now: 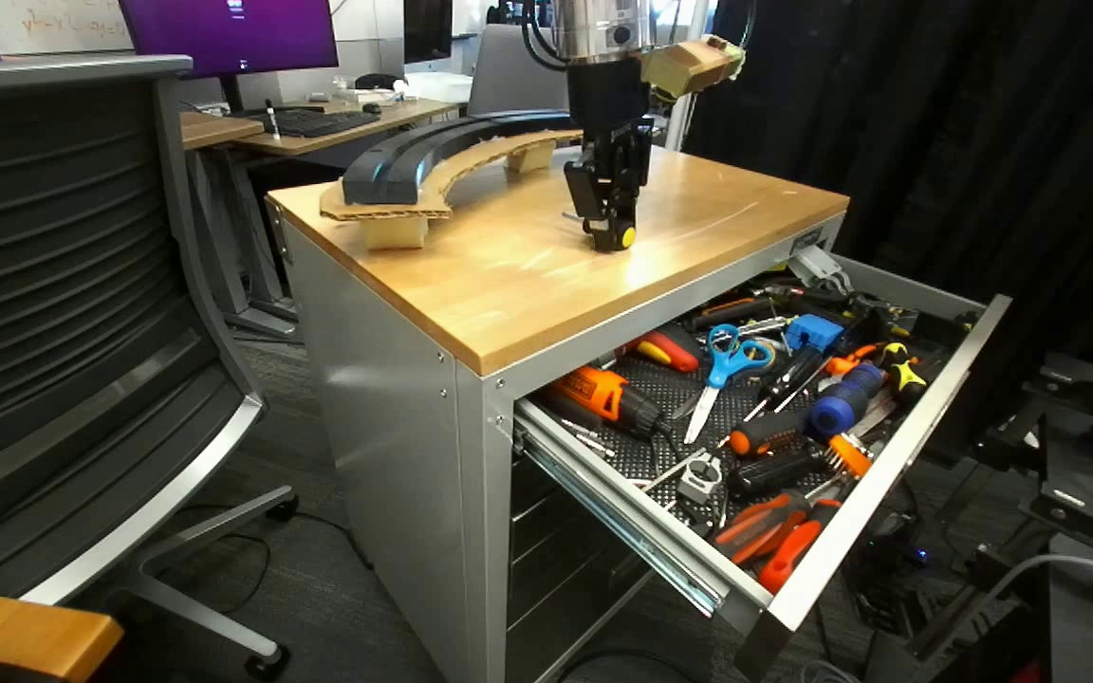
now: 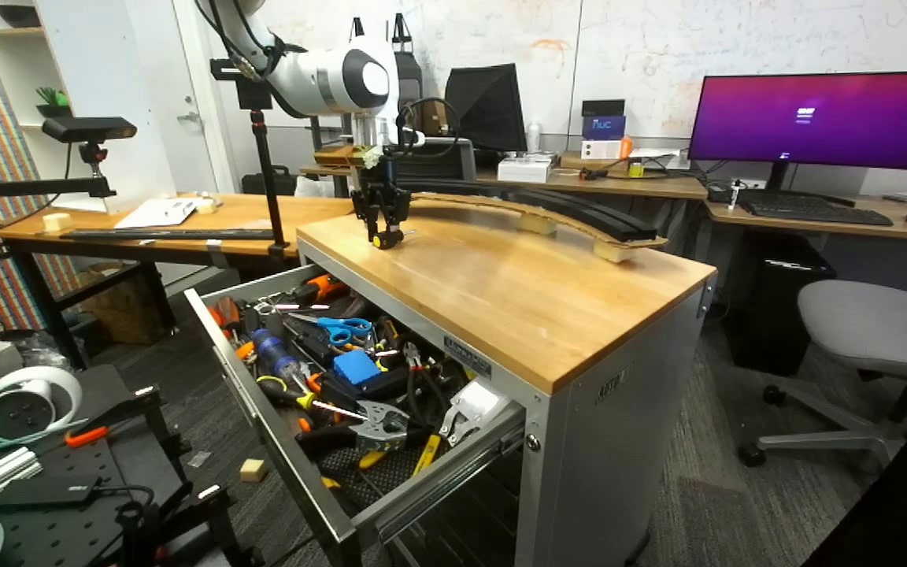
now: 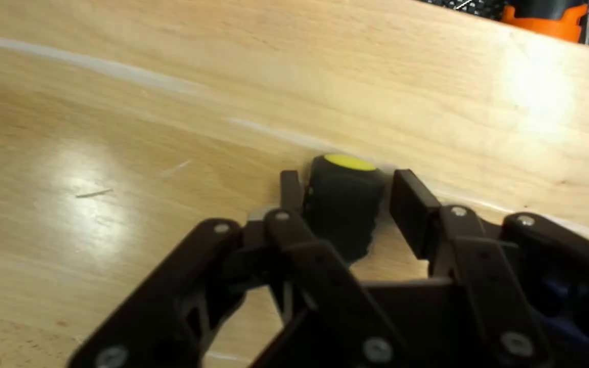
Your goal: Place the screwdriver inside the open drawer then close the drawer
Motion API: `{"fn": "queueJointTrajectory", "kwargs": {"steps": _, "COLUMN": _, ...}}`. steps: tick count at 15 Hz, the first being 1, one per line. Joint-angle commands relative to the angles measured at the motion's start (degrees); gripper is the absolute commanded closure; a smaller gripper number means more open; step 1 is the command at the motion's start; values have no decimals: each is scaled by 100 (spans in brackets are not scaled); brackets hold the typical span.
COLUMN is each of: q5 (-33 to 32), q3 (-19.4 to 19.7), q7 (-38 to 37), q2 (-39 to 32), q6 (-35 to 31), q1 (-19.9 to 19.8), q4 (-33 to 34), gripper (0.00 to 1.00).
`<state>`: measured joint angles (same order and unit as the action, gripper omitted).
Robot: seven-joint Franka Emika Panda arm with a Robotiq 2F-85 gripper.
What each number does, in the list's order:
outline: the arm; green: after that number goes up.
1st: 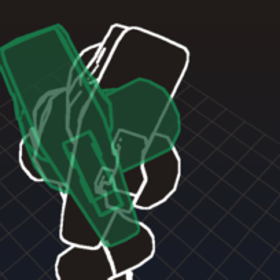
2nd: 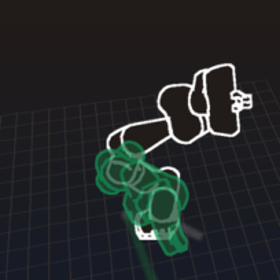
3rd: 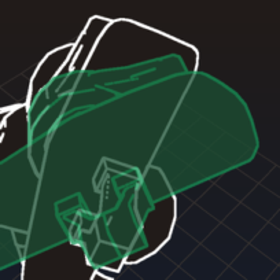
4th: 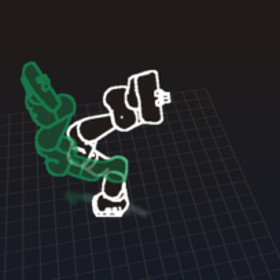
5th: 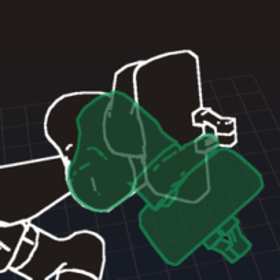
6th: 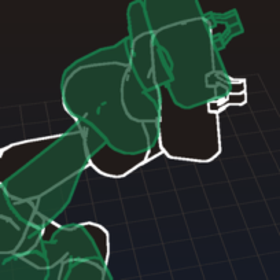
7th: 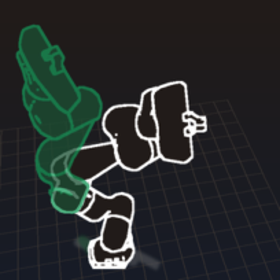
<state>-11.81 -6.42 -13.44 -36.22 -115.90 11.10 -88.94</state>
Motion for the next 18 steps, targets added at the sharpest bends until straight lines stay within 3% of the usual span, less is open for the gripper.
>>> {"fn": "queueJointTrajectory", "kwargs": {"steps": 1, "q5": 164, "q3": 160, "q7": 153, "q2": 144, "q6": -151, "q1": -12, "q4": -112, "gripper": 80}}
{"fn": "queueJointTrajectory", "kwargs": {"steps": 2, "q5": 201, "q3": 177, "q7": 132, "q2": 227, "q6": -203, "q1": -37, "q4": -224, "gripper": 84}}
{"fn": "queueJointTrajectory", "kwargs": {"steps": 3, "q5": 220, "q3": 210, "q7": 31, "q2": 320, "q6": -252, "q1": -37, "q4": -355, "gripper": 80}}
{"fn": "queueJointTrajectory", "kwargs": {"steps": 9, "q5": 644, "q3": 167, "q7": -294, "q2": 1121, "q6": -377, "q1": -32, "q4": -1767, "gripper": 80}}
{"fn": "queueJointTrajectory", "kwargs": {"steps": 10, "q5": 737, "q3": 61, "q7": -408, "q2": 954, "q6": -232, "q1": 128, "q4": -1600, "gripper": 80}}
{"fn": "queueJointTrajectory", "kwargs": {"steps": 18, "q5": 773, "q3": -365, "q7": -796, "q2": 1279, "q6": -241, "q1": 766, "q4": -2340, "gripper": 80}}
